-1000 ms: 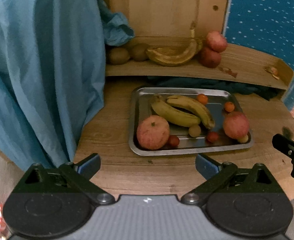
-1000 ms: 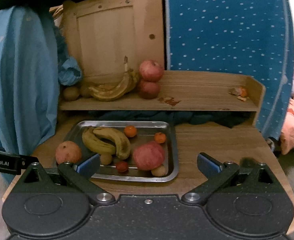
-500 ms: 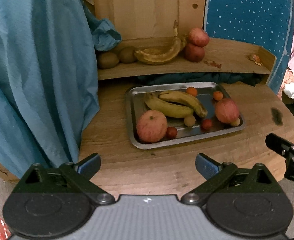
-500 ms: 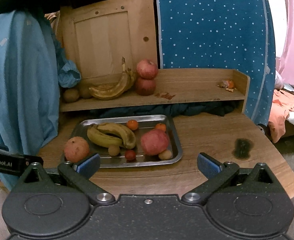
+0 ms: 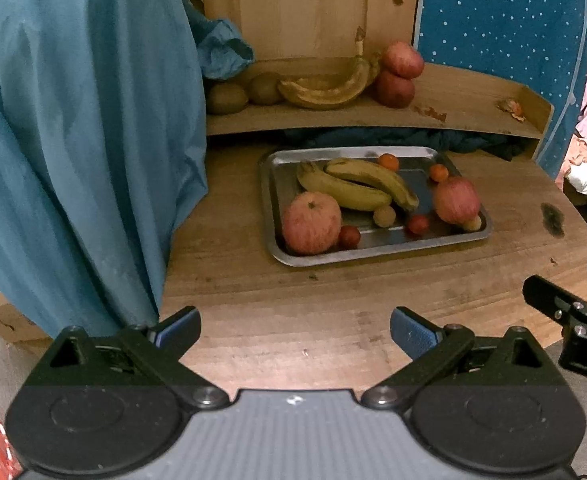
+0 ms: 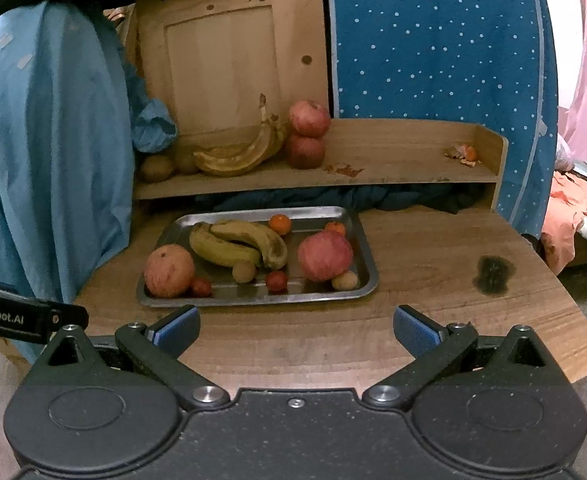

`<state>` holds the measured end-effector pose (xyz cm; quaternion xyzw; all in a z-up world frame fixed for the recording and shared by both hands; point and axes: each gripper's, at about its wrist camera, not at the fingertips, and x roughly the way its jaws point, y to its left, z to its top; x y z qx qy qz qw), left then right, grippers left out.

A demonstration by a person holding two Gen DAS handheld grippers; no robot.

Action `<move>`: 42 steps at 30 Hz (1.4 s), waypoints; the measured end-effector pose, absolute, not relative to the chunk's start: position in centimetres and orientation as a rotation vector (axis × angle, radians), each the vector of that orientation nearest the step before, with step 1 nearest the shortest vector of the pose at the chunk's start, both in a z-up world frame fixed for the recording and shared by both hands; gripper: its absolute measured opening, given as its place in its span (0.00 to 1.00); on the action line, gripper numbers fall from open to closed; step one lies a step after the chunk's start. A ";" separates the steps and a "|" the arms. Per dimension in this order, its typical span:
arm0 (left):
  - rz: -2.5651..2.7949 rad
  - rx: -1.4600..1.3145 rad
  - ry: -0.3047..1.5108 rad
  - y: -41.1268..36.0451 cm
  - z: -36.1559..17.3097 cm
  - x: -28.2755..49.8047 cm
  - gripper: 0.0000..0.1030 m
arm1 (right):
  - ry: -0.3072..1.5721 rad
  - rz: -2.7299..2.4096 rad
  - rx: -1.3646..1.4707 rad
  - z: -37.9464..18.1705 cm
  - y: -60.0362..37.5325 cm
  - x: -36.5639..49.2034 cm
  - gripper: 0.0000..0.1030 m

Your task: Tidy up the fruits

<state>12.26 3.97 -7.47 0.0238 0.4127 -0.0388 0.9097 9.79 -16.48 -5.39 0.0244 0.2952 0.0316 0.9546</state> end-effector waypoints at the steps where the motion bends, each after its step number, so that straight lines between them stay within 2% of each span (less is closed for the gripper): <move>1: -0.078 0.042 0.855 3.9 -7.6 12.2 1.00 | 0.602 0.069 0.042 -5.5 -16.5 9.7 0.99; 12: 0.005 -0.084 0.888 2.7 -8.1 11.4 1.00 | 0.634 0.141 -0.034 -4.8 -19.2 10.2 0.99; 24: 0.021 -0.089 0.928 -0.3 -9.1 10.5 1.00 | 0.686 0.159 -0.039 -5.5 -22.6 11.0 0.99; 42: 0.062 -0.093 0.898 0.2 -8.8 11.1 1.00 | 0.671 0.192 -0.043 -5.6 -22.1 13.0 0.99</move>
